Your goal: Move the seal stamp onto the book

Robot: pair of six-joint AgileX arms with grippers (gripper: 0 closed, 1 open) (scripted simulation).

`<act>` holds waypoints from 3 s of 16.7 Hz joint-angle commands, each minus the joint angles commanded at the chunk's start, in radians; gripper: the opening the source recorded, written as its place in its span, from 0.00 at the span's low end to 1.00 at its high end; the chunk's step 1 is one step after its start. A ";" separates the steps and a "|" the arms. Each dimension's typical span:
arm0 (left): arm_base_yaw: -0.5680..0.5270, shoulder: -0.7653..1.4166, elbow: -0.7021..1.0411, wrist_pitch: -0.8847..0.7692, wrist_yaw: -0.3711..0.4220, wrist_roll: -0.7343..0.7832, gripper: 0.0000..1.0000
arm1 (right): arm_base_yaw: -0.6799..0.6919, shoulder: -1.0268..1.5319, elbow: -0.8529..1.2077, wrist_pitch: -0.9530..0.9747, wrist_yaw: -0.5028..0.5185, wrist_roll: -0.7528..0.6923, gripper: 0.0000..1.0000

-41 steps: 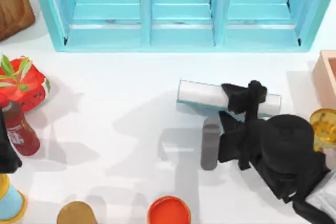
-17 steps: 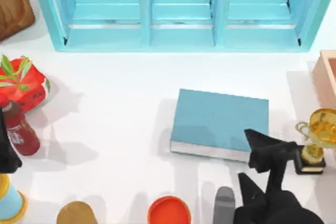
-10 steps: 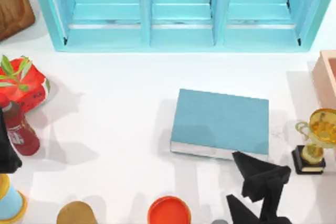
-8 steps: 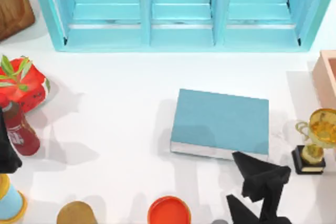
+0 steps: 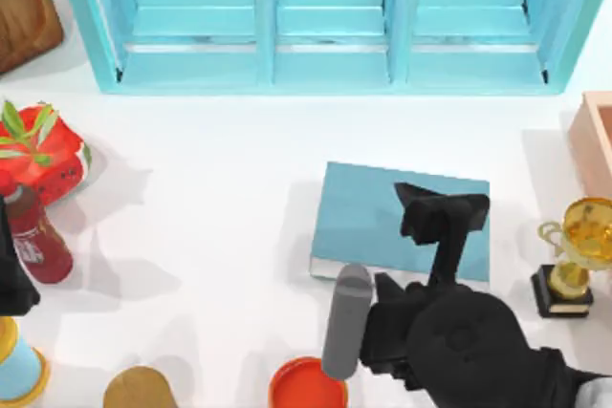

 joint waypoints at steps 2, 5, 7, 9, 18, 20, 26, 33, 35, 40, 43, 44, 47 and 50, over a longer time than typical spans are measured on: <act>0.000 0.000 0.000 0.000 0.000 0.000 1.00 | -0.144 0.054 0.161 -0.133 -0.084 0.047 1.00; 0.000 0.000 0.000 0.000 0.000 0.000 1.00 | -0.414 0.134 0.451 -0.391 -0.225 0.137 1.00; 0.000 0.000 0.000 0.000 0.000 0.000 1.00 | -0.603 0.182 0.631 -0.580 -0.320 0.208 1.00; 0.000 0.000 0.000 0.000 0.000 0.000 1.00 | -0.771 0.226 0.779 -0.766 -0.412 0.284 1.00; 0.000 0.000 0.000 0.000 0.000 0.000 1.00 | -1.297 0.345 1.070 -1.552 -0.721 0.609 1.00; 0.000 0.000 0.000 0.000 0.000 0.000 1.00 | -1.356 0.354 1.067 -1.656 -0.758 0.659 1.00; 0.000 0.000 0.000 0.000 0.000 0.000 1.00 | -1.414 0.363 1.049 -1.768 -0.798 0.716 1.00; 0.000 0.000 0.000 0.000 0.000 0.000 1.00 | -1.409 0.364 0.996 -1.716 -0.798 0.722 1.00; 0.000 0.000 0.000 0.000 0.000 0.000 1.00 | -1.408 0.373 0.955 -1.665 -0.798 0.722 1.00; 0.000 0.000 0.000 0.000 0.000 0.000 1.00 | -1.411 0.427 0.836 -1.492 -0.798 0.721 1.00; 0.000 0.000 0.000 0.000 0.000 0.000 1.00 | -1.411 0.463 0.787 -1.405 -0.797 0.721 1.00; 0.000 0.000 0.000 0.000 0.000 0.000 1.00 | -1.411 0.469 0.781 -1.394 -0.798 0.721 1.00; 0.000 0.000 0.000 0.000 0.000 0.000 1.00 | -1.411 0.469 0.779 -1.392 -0.798 0.721 1.00; 0.000 0.000 0.000 0.000 0.000 0.000 1.00 | -1.411 0.469 0.779 -1.392 -0.798 0.721 0.85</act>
